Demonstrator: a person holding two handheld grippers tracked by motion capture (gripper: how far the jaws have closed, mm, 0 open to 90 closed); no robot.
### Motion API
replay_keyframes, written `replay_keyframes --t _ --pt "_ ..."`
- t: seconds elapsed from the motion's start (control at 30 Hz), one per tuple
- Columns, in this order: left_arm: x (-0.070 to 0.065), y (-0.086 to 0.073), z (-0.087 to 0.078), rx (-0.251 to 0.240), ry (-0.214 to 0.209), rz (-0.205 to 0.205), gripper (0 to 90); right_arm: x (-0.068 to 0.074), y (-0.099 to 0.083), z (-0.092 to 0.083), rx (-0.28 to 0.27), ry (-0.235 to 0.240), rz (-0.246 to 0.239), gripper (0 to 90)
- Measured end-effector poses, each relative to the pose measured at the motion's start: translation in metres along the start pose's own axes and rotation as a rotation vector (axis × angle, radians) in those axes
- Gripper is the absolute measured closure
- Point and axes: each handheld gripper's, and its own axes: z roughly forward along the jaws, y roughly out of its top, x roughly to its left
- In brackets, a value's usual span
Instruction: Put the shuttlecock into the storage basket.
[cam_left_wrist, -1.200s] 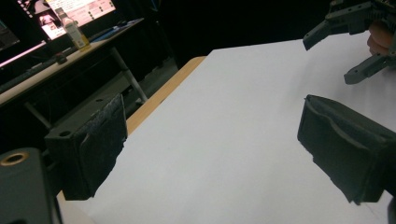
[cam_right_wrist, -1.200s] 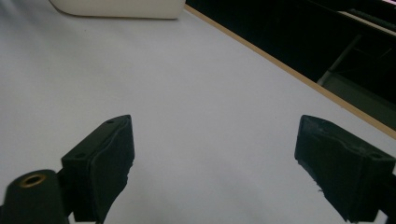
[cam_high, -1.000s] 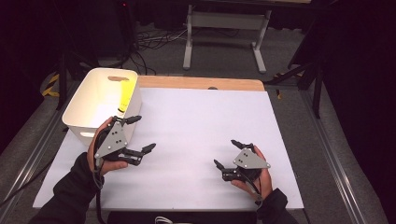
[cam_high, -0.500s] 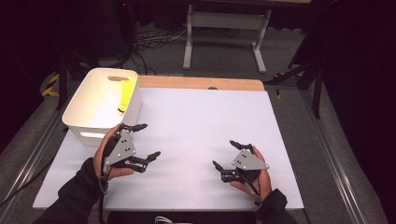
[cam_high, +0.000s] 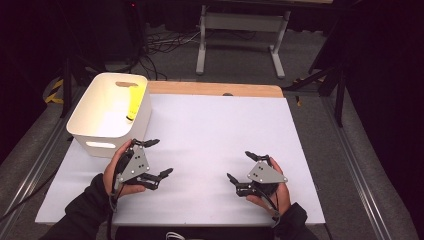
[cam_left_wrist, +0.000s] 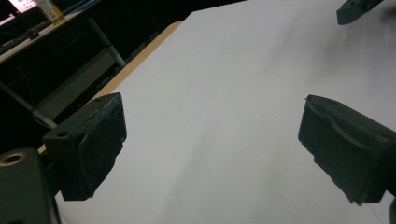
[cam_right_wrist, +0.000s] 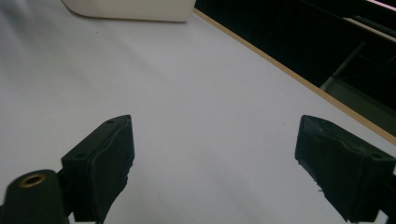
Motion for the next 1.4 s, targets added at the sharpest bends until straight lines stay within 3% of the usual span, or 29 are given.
replay_keyframes --t 0.43,0.83,1.17,1.4 --pt "-0.007 -0.019 0.0 0.031 -0.002 -0.013 7.8 0.003 -0.001 0.003 0.009 0.015 0.0 12.3" --pt "-0.011 -0.036 -0.002 0.069 0.01 -0.059 7.4 0.003 -0.002 0.004 0.019 0.028 0.005 11.9" --pt "-0.012 -0.055 -0.014 0.115 0.023 -0.105 6.5 0.003 -0.003 0.006 0.038 0.044 0.018 10.8" --pt "-0.01 -0.064 -0.026 0.12 0.044 -0.141 5.1 0.002 -0.005 0.004 0.04 0.041 0.03 10.0"
